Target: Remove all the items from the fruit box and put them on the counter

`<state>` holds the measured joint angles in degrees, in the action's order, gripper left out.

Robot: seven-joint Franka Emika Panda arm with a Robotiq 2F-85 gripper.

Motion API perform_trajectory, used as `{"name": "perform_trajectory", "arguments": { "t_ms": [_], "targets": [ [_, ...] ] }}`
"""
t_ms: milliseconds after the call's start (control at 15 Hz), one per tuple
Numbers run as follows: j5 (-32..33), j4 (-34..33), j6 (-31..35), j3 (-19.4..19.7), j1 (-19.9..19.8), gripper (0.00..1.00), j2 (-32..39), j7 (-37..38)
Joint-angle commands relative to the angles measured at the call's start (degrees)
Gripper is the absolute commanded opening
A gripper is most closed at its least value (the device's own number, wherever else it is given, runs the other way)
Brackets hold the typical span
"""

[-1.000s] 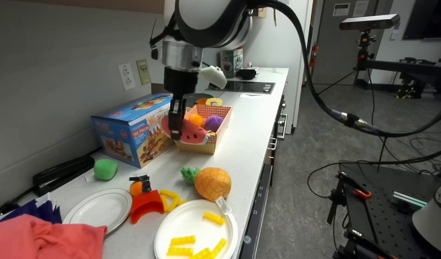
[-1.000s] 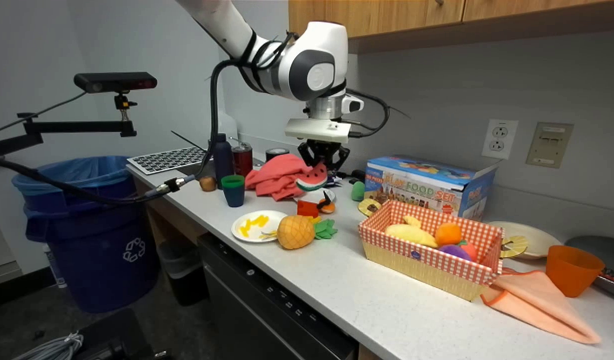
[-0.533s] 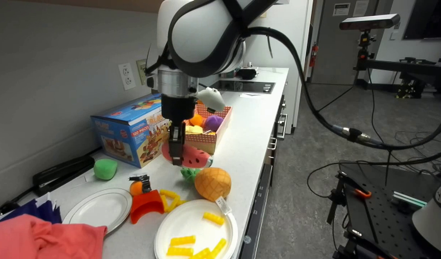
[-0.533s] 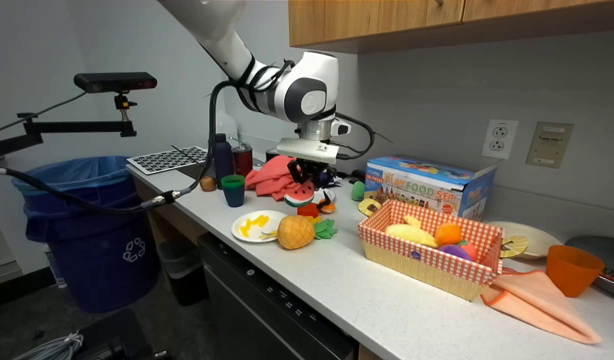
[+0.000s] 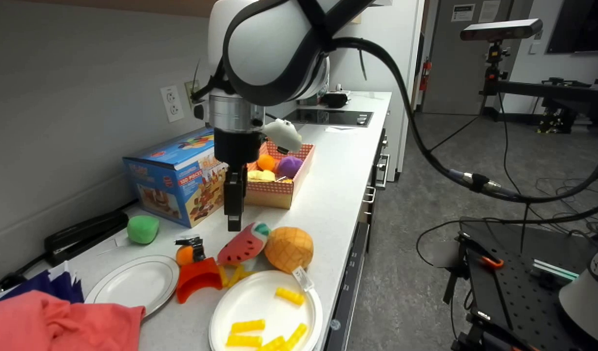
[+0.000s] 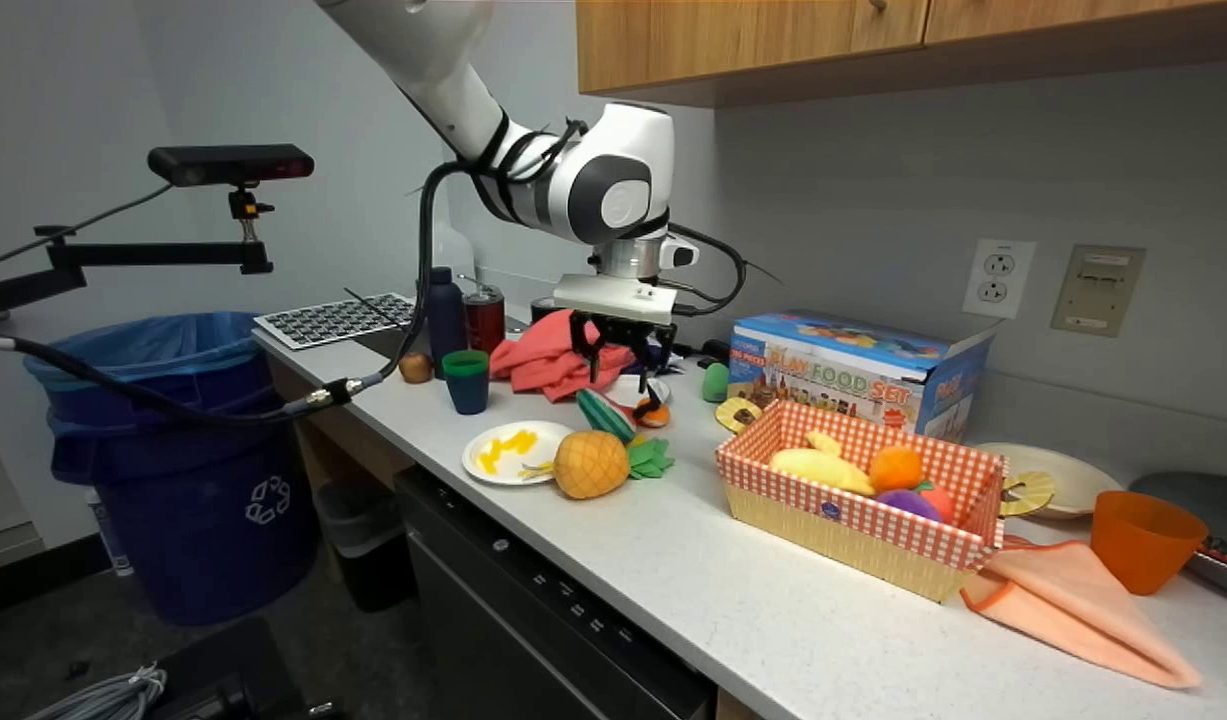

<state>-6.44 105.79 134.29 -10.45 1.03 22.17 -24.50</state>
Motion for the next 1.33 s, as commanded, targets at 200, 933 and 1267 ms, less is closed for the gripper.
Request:
{"name": "perform_trajectory", "arguments": {
  "t_ms": [200,933,1267],
  "targets": [
    [0.55,-0.13,-1.11,2.09,-1.99,1.00,-3.99,-1.88],
    [-0.02,-7.24,-0.24,8.62,-7.07,1.00,0.89,1.52],
    [0.14,-13.68,-0.57,11.29,-6.89,1.00,7.60,13.35]
  ]
}}
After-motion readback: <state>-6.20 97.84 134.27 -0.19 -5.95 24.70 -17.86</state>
